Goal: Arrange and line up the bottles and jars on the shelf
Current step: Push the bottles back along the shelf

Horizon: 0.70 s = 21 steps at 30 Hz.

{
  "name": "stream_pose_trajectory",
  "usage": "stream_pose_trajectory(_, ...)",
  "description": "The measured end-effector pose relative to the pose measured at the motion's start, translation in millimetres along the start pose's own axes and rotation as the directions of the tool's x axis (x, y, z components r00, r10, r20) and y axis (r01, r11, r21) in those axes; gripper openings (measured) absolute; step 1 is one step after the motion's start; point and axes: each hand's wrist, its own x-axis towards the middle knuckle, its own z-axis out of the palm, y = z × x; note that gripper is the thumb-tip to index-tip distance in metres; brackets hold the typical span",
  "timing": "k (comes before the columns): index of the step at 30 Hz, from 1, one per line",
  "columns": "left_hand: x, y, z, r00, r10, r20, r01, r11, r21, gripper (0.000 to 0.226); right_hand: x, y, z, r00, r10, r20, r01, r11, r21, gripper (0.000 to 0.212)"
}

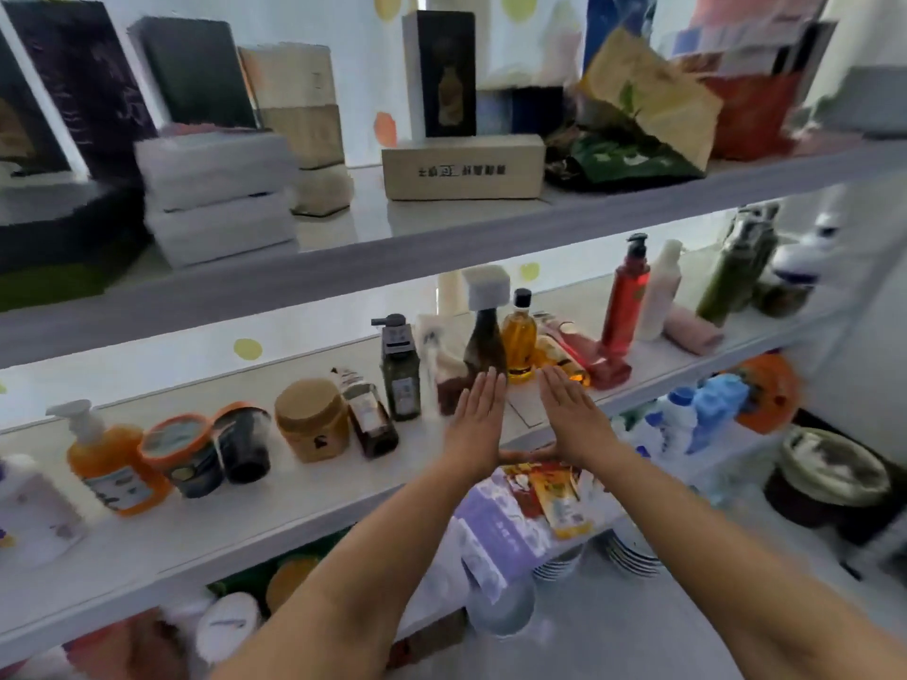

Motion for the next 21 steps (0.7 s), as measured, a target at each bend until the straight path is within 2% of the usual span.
stream_pose_trajectory(10,194.0,185.3,46.7,0.974,0.221,0.056,-0.219,0.975,-0.044,0.117,9.6,252.6,-25.2,0.965,0.262,0.021,-0.263,0.965,0.023,0.122)
stream_pose_trajectory(13,254.7,241.5,62.0,0.969,0.244,0.033,-0.242,0.968,-0.066,0.118,16.0,332.1,-29.8,0.958,0.285,0.017,-0.285,0.958,0.015,0.12)
stream_pose_trajectory(18,340.0,351.1,85.9,0.982,0.187,0.021,-0.185,0.978,-0.096,0.118,28.2,470.3,-39.7,0.958,0.285,-0.019,-0.285,0.958,-0.012,0.124)
stream_pose_trajectory(21,383.9,406.7,96.2,0.989,0.147,0.031,-0.142,0.983,-0.12,0.119,34.0,546.1,-42.8,0.965,0.262,0.012,-0.262,0.965,0.024,0.125)
